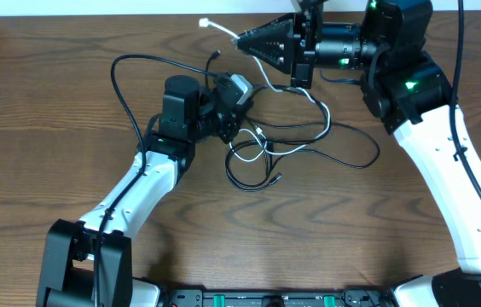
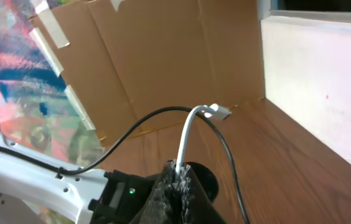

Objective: Untangle cables

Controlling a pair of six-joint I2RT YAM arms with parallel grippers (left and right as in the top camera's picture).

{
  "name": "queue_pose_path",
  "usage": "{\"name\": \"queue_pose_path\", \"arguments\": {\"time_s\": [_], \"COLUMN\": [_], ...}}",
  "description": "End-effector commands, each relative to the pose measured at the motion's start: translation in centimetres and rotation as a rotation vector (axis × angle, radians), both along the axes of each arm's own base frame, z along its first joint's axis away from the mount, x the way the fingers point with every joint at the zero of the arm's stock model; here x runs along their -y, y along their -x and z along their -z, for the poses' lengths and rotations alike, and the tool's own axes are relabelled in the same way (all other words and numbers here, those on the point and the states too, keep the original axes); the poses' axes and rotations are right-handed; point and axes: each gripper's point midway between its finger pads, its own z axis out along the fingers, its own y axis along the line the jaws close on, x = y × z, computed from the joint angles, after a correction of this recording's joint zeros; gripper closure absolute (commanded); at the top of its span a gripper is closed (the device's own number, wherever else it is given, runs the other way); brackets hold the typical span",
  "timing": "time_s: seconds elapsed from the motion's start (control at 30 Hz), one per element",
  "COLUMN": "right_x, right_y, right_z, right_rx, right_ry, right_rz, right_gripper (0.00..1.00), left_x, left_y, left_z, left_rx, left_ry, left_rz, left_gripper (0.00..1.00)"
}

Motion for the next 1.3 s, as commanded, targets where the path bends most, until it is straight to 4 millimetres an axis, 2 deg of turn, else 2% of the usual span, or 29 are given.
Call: {"name": "queue_pose_path", "arguments": {"time_s": [0.0,0.1,0.17,0.23,0.3,0.33,0.4,0.43,0.47,0.5,0.53,0.57,0.6,0.7,0.8,0.83,0.93,1.0,1.03,1.07,1.1,1.2,1.23,1.27], "right_x": [0.8,1.2,1.6,2.8,4.5,5.9,8.5,9.4,11.6,12.9,15.4,16.4,19.0,24.6,28.7,29.8,29.8,28.6,27.0,26.3,24.7,21.4,19.3,18.1], "right_y": [-0.6,-0.9,-1.3,-2.6,-4.4,-5.8,-7.7,-8.3,-9.5,-10.1,-11.1,-11.4,-12.2,-13.2,-13.2,-13.0,-12.4,-12.0,-11.7,-11.5,-11.2,-10.4,-9.8,-9.4], "right_z": [-0.7,-0.7,-0.7,-0.3,0.5,1.2,2.6,3.1,4.2,4.9,6.0,6.4,7.2,8.5,9.0,9.2,9.7,10.3,10.8,11.0,11.4,12.2,13.0,13.5], "right_rx": [-0.018,-0.018,-0.017,-0.038,-0.075,-0.105,-0.144,-0.160,-0.195,-0.214,-0.241,-0.250,-0.271,-0.322,-0.357,-0.374,-0.379,-0.365,-0.344,-0.328,-0.285,-0.202,-0.158,-0.143], "right_ry": [-0.011,-0.011,-0.011,-0.001,0.016,0.035,0.071,0.084,0.115,0.134,0.169,0.180,0.208,0.242,0.240,0.237,0.256,0.280,0.304,0.316,0.343,0.386,0.417,0.430], "right_rz": [0.027,0.039,0.053,0.114,0.202,0.280,0.395,0.435,0.526,0.577,0.670,0.704,0.790,0.960,1.049,1.063,1.017,0.957,0.889,0.861,0.796,0.672,0.602,0.568], "right_gripper": [0.99,0.99,0.99,0.99,0.99,0.99,0.99,0.99,0.99,0.99,0.99,0.99,0.99,0.99,0.99,0.99,0.99,0.99,0.99,0.98,0.91,0.68,0.59,0.55], "left_x": [-3.4,-8.0,-11.4,-17.6,-22.2,-24.9,-28.9,-30.0,-32.5,-34.0,-36.1,-37.0,-38.3,-40.0,-40.2,-39.4,-36.7,-34.5,-32.4,-31.1,-28.5,-24.1,-21.6,-20.5], "left_y": [-2.7,-4.4,-4.8,-4.4,-3.8,-3.4,-2.6,-2.3,-1.5,-0.9,0.1,0.4,1.0,1.6,1.5,0.9,-0.7,-1.5,-2.2,-2.4,-2.8,-2.6,-2.2,-1.9], "left_z": [-0.4,0.4,0.8,1.0,0.9,1.1,1.3,1.5,1.7,1.9,2.1,2.3,2.6,3.0,3.2,3.5,3.8,3.8,3.7,3.5,2.9,1.1,-0.1,-0.7], "left_rx": [0.038,0.032,0.038,0.045,0.033,0.012,-0.036,-0.051,-0.083,-0.101,-0.126,-0.138,-0.163,-0.191,-0.211,-0.231,-0.265,-0.296,-0.319,-0.325,-0.323,-0.299,-0.277,-0.265], "left_ry": [-0.085,-0.182,-0.274,-0.424,-0.494,-0.512,-0.449,-0.423,-0.359,-0.322,-0.281,-0.265,-0.246,-0.206,-0.134,-0.083,0.015,0.087,0.148,0.171,0.207,0.280,0.322,0.340], "left_rz": [-0.238,-0.517,-0.679,-0.931,-1.078,-1.146,-1.284,-1.326,-1.427,-1.487,-1.564,-1.588,-1.602,-1.611,-1.610,-1.555,-1.403,-1.283,-1.168,-1.091,-0.925,-0.647,-0.493,-0.421], "left_gripper": [0.93,0.93,0.93,0.92,0.93,0.92,0.93,0.93,0.93,0.92,0.92,0.93,0.92,0.92,0.93,0.93,0.93,0.92,0.92,0.93,0.93,0.93,0.93,0.92]}}
